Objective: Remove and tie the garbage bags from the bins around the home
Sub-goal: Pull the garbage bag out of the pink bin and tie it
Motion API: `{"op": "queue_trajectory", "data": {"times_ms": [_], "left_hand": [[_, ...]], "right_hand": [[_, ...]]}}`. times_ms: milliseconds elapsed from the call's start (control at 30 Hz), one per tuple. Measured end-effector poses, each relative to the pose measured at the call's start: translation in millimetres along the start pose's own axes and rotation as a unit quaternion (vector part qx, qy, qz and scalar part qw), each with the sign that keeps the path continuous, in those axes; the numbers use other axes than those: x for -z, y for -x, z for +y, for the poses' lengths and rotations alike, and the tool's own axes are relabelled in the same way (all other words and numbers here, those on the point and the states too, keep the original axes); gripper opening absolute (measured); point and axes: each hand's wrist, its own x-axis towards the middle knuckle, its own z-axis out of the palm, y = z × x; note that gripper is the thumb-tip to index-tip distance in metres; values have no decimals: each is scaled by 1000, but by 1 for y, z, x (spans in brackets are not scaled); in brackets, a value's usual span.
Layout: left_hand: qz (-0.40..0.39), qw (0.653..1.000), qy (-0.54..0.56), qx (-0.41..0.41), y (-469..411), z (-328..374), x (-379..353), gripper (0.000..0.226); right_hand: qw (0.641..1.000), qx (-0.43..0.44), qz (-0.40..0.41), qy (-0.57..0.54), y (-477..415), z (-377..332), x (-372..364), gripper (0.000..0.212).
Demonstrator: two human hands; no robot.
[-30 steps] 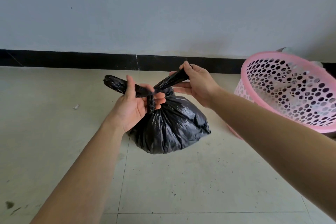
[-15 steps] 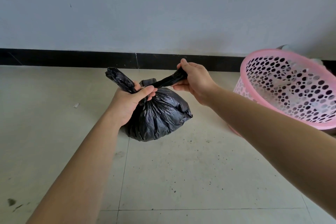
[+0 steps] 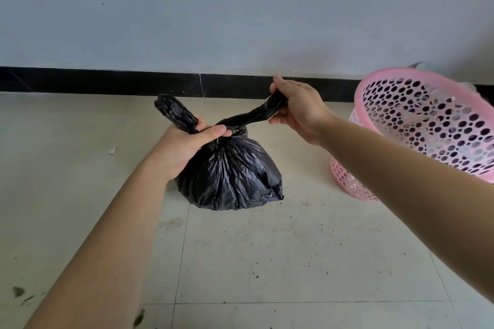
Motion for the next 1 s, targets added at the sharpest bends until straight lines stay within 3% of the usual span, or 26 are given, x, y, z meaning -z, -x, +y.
{"op": "queue_trajectory", "data": {"times_ms": [233,300,400,533,633,833,1000], "left_hand": [[-48,982,167,79,5,-19,2,50],[-57,971,219,80,6,-25,3,51],[-57,959,266,77,3,-29,1,51],[-36,974,213,63,2,-36,-9,60],[-70,978,192,41,4,-38,-14,59],[-100,986,132,-3,3,-24,-24,51],[-90,989,117,-10,3,-26,-26,48]], "right_hand": [[995,-52,-76,-42,5,4,2,39],[990,-44,-111,79,6,7,7,42],[922,-43,-181,338,11,19,10,33],[871,-77,-203,440,11,31,13,33],[838,-73,-218,494,6,27,19,30],[861,19,-203,466,8,22,6,77],[852,-9,-237,467,12,28,1,65]]}}
